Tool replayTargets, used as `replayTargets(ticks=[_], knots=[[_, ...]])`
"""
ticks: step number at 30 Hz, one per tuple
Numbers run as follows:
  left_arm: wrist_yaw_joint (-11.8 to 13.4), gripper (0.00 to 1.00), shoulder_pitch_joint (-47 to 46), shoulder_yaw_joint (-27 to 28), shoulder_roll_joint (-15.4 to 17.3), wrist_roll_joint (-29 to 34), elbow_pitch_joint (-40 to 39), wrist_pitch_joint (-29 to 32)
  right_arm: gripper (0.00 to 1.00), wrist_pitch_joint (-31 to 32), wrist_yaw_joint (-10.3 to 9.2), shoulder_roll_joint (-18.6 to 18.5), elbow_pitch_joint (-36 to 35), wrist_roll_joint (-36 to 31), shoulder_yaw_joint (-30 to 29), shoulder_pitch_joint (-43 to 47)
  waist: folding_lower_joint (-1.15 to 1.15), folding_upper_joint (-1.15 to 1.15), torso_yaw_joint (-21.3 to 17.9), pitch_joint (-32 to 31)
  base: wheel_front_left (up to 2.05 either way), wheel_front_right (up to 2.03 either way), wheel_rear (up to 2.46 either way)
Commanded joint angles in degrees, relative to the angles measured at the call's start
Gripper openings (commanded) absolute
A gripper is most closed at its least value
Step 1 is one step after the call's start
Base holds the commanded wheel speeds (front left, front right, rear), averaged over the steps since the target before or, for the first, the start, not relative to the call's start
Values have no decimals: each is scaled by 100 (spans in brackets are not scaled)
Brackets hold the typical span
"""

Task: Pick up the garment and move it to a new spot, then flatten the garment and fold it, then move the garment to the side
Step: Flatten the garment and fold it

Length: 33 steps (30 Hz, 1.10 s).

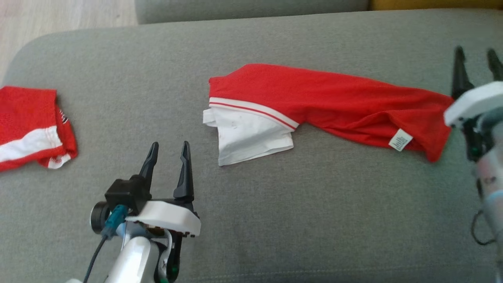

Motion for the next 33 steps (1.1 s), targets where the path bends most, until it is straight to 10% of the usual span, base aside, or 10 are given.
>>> replayTargets(ticks=[1, 16, 33], knots=[[19, 100, -172, 194, 13, 43, -178, -30, 100, -71, -4, 64, -315, -62, 83, 46, 0, 0, -49, -55, 0, 0, 0], [46, 100, 7, 258, 13, -70, -461, -30, 100, -81, -4, 957, -4621, -761, 53, 3185, 0, 0, -245, -395, 0, 0, 0], [-23, 100, -53, 180, 13, -17, -475, -30, 100, -21, -4, 1205, -5359, -1120, 712, 3795, 0, 0, 21, -89, 0, 0, 0]])
